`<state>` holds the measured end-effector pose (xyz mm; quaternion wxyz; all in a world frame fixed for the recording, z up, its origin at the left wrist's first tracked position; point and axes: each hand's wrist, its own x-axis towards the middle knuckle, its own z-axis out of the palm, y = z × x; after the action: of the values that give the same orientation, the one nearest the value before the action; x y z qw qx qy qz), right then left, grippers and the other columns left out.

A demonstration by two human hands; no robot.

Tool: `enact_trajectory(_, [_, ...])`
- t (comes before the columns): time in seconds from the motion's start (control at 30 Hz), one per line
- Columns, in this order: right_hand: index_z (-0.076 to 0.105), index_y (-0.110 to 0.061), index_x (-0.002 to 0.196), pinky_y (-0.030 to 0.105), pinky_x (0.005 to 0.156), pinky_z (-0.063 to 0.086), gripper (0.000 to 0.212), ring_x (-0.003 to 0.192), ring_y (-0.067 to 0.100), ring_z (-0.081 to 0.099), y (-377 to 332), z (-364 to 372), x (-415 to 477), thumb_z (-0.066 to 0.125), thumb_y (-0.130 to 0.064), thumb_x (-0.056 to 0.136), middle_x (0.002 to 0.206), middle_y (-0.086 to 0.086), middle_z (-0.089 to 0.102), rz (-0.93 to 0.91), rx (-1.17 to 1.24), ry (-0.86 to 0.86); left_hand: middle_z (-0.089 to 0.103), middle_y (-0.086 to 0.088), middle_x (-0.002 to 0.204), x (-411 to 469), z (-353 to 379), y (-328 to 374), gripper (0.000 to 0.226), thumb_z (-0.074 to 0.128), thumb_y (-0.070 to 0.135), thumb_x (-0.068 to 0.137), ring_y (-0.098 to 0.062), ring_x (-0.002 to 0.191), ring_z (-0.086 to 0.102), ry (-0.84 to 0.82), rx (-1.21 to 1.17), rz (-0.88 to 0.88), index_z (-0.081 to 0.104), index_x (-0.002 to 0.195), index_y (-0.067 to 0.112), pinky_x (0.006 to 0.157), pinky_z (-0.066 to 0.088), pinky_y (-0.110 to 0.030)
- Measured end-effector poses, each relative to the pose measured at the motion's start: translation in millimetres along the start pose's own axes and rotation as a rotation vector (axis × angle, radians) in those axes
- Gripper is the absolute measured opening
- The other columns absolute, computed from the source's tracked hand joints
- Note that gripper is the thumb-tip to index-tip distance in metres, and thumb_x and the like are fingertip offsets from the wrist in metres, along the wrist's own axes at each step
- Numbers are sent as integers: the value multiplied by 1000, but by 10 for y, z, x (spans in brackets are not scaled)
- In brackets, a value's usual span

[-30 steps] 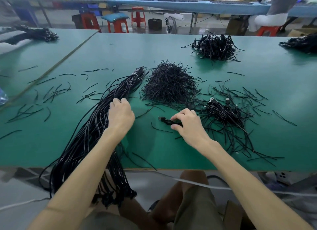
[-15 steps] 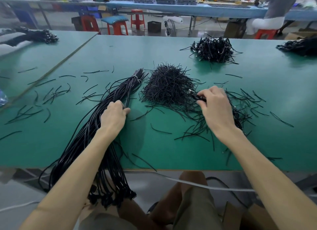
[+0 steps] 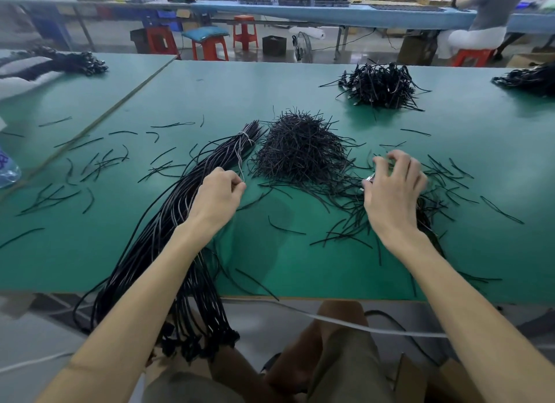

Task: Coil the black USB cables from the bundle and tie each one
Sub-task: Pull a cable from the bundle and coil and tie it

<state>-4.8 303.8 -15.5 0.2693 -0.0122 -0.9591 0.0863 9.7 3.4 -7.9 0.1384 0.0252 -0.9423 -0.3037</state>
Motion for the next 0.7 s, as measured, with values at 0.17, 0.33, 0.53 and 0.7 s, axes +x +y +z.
enact_trajectory(0.17, [63,-10,120,32,99,46,23,102,16,58,-633,-18,-126,60,-22,101,111,4,63,-59,591,-277,57,4,96,-30,70,93,12,62,25,102,-8,85,58,-52,-71,43,69,95,18,80,43,-28])
enact_trajectory(0.33, [68,-8,105,44,84,60,25,87,19,73,-1344,119,-272,51,-27,105,96,6,75,206,1098,-618,64,3,93,-93,84,43,13,64,22,100,-16,89,62,-172,-41,62,75,102,15,77,42,-25])
enact_trajectory(0.53, [59,-6,127,49,94,56,26,98,24,70,-1639,328,-306,46,-11,104,115,12,68,307,1068,-648,60,-5,109,-134,-48,-185,19,61,23,100,-25,97,60,81,151,40,72,111,12,91,50,-41])
enact_trajectory(0.7, [50,-4,139,44,96,56,42,99,21,69,-1842,365,-328,58,-10,98,129,10,62,268,1039,-727,32,-10,159,-28,-58,-472,60,51,2,96,-32,146,29,-31,472,10,41,153,16,118,21,-45])
